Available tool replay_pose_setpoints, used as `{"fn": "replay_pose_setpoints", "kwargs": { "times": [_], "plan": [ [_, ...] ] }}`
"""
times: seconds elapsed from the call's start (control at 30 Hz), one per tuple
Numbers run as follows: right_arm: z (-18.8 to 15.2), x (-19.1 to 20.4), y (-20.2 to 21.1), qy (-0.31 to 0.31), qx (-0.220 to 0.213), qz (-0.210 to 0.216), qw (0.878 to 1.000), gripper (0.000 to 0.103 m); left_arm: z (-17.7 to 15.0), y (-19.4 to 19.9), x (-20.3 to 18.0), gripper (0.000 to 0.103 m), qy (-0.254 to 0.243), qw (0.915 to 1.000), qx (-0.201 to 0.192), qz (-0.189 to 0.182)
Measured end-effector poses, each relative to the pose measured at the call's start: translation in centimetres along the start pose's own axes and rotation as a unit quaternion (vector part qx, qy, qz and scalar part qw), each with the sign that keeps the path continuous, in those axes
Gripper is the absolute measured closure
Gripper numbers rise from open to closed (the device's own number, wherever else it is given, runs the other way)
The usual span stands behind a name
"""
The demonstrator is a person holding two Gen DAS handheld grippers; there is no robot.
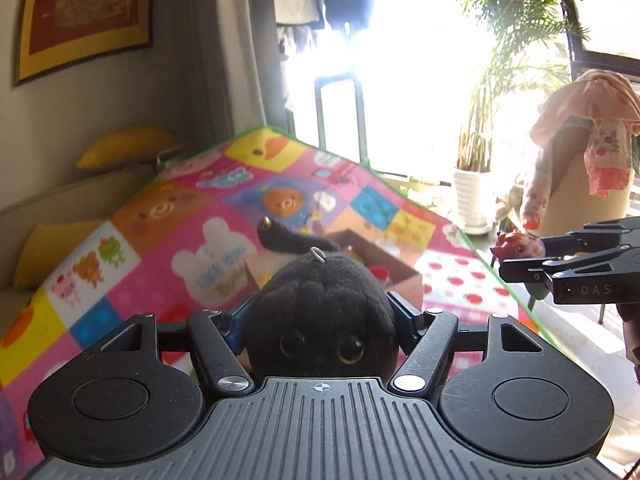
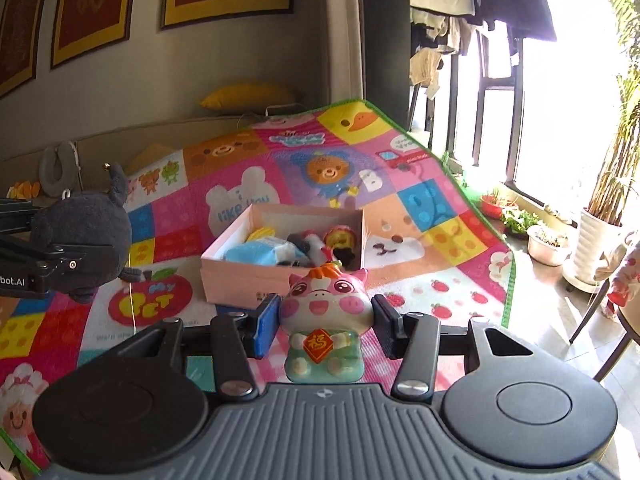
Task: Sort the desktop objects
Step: 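Lower the pig toy into the pink box and release it with the right tool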
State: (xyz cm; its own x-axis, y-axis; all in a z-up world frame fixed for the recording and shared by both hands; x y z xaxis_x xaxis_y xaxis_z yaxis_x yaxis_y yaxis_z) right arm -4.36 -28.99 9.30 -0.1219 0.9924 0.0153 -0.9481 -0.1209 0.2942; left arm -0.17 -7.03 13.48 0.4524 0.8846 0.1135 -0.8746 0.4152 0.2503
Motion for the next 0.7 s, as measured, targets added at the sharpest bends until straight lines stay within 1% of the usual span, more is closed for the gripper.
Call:
{"fn": "replay_pose_setpoints", "kwargs": {
  "times": [0.07, 0.1, 0.13, 0.27, 0.33, 0.4, 0.47, 0.5, 0.53, 0.6, 0.67, 0.7],
  "plan": [
    [2.1, -1.2, -0.4, -0.026, -0.023, -0.002, 0.999, 0.054, 1.9, -2.3, 0.3, 0.033, 0.008, 0.9998, -0.012, -0.01],
    [3.0, -1.7, -0.7, -0.036, -0.033, -0.003, 0.999, 0.054, 2.7, -3.5, 0.4, 0.039, 0.019, 0.9996, -0.017, -0.016],
    [3.9, -2.2, -1.1, -0.042, -0.043, -0.006, 0.998, 0.054, 3.4, -4.9, 0.6, 0.04, 0.029, 0.9991, -0.02, -0.023],
    [6.6, -3.2, -3.3, -0.032, -0.069, -0.024, 0.997, 0.054, 5.4, -10.2, 1.3, 0.041, 0.047, 0.9972, -0.044, -0.036],
    [7.5, -3.3, -5.1, -0.022, -0.071, -0.03, 0.997, 0.054, 5.3, -12.6, 1.9, 0.041, 0.052, 0.9974, -0.041, -0.028],
    [8.0, -3.3, -7.0, -0.022, -0.061, -0.029, 0.998, 0.054, 4.3, -14.1, 3.1, 0.041, 0.068, 0.9972, -0.027, -0.017],
    [7.9, -2.9, -9.1, -0.023, -0.041, -0.014, 0.999, 0.054, 2.7, -14.3, 4.3, 0.039, 0.078, 0.9969, -0.013, -0.009],
    [7.7, -2.6, -10.1, -0.023, -0.032, -0.005, 0.999, 0.054, 1.8, -14.1, 4.8, 0.034, 0.079, 0.9969, -0.006, -0.003],
    [7.6, -2.3, -11.2, -0.025, -0.023, 0.003, 0.999, 0.054, 0.8, -13.7, 5.4, 0.025, 0.079, 0.9968, 0.001, 0.004],
    [7.4, -1.5, -13.3, -0.027, -0.01, 0.011, 1.0, 0.054, -1.3, -12.7, 6.3, 0.022, 0.083, 0.9962, 0.022, 0.009],
    [7.0, -0.7, -15.6, -0.032, 0.008, 0.019, 0.999, 0.054, -3.5, -11.6, 6.8, 0.019, 0.092, 0.9947, 0.046, 0.004],
    [6.9, -0.3, -16.7, -0.035, 0.017, 0.025, 0.999, 0.054, -4.5, -10.9, 7.1, 0.016, 0.098, 0.9937, 0.055, 0.003]
  ]
}}
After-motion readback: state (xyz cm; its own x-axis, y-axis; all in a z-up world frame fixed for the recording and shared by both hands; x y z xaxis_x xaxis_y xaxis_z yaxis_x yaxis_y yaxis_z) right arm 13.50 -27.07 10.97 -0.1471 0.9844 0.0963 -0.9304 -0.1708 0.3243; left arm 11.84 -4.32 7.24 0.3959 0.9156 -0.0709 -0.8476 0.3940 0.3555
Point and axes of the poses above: each gripper's, at about its wrist camera, not at the fingertips, and y roughly against the way its jaws point, x to its left, z to its top, the point moved 5 cm from there along -y, roughly the way its jaws point, and after that the axes turned 7 degrees about -x, right-handed, at the moved point
